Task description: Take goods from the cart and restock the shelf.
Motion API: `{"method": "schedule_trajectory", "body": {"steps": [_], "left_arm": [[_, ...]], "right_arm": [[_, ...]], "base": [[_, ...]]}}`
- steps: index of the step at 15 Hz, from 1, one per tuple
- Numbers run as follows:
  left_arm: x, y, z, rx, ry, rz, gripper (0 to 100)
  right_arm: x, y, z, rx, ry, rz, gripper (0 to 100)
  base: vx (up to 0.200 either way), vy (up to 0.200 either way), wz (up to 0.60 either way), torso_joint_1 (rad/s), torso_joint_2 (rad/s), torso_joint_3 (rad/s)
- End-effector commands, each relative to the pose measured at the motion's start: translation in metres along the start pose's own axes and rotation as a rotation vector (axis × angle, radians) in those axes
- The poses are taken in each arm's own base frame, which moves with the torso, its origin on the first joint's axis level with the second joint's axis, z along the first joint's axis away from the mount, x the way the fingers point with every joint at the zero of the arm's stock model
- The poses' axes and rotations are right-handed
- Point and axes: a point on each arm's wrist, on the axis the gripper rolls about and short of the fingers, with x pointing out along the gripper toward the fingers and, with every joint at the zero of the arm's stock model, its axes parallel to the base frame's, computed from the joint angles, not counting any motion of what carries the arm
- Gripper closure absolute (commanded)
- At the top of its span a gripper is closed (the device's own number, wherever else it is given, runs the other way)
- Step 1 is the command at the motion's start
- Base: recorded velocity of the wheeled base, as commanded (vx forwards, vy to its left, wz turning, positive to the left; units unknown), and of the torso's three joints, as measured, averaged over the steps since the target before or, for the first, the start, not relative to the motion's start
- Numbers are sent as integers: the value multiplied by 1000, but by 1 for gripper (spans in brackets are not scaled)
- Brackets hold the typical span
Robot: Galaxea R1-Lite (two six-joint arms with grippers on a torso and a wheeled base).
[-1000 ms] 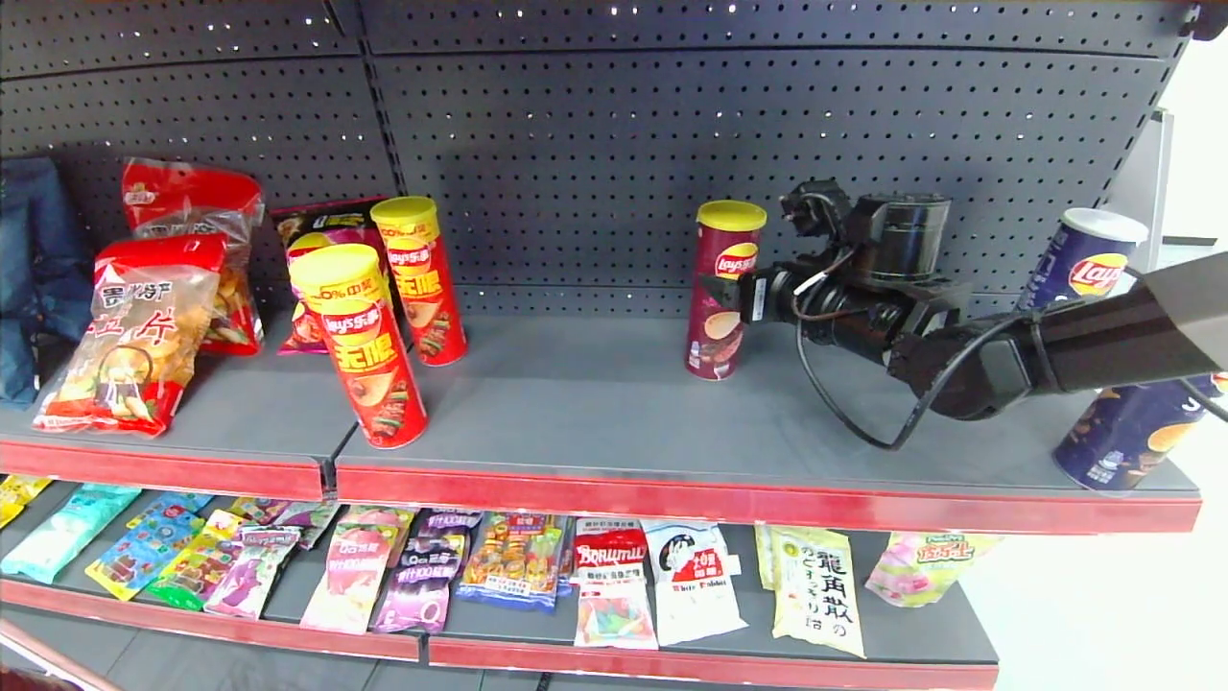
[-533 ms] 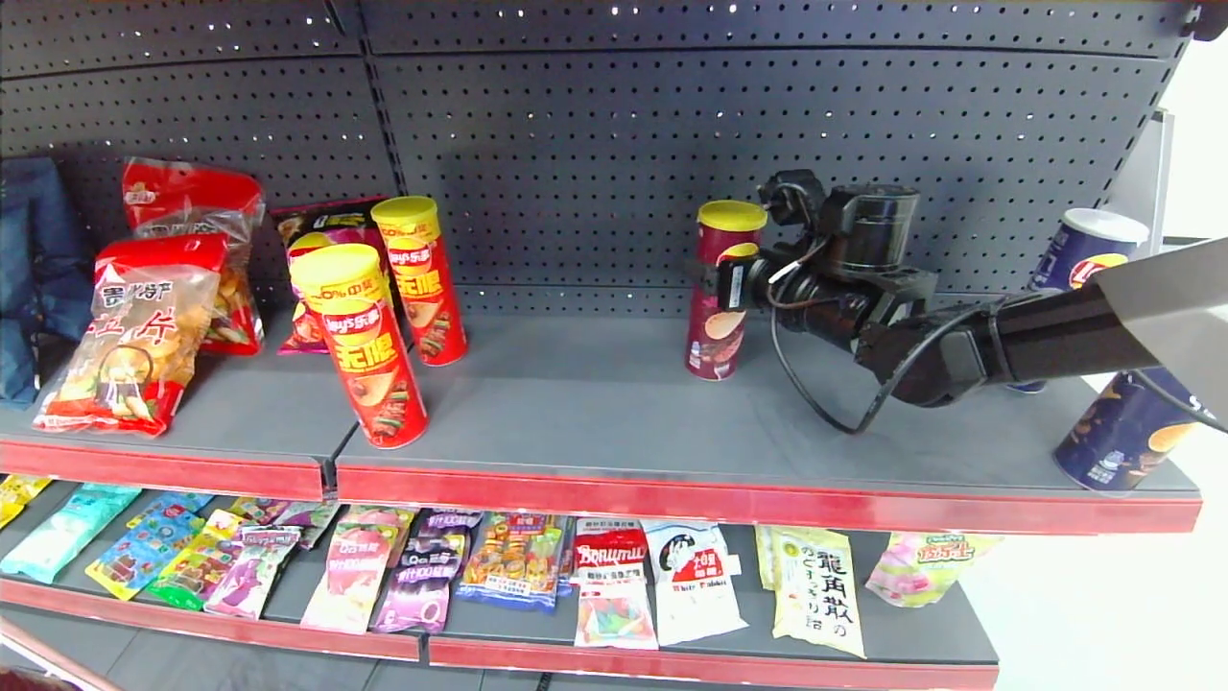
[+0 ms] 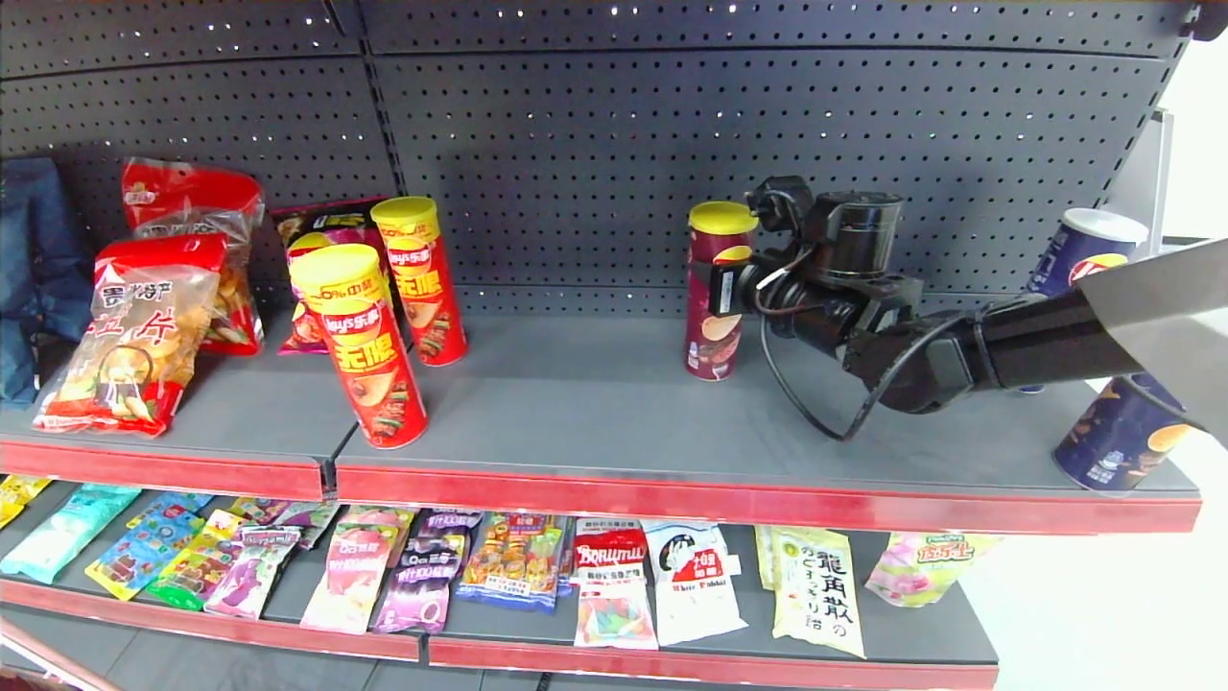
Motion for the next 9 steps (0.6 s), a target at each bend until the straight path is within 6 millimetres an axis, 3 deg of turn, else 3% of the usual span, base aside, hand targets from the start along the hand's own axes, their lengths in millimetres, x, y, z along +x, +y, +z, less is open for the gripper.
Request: {"method": "schedule_trajectory", "body": {"steps": [1,5,9], "left_arm": [[0,0,-1,0,2,0,100],[1,-1,-5,-2,15,-2,100],[2,-1,-5,-2,18,-4,100]], "right_arm": [[-17,13,17,0,-27,-11,100],[-61,38,38,33,-54,-61,100],[-89,43,29,32,-14,-128,100]], "base": [[0,0,0,0,0,0],[0,0,0,0,0,0],[0,0,0,0,0,0]]}}
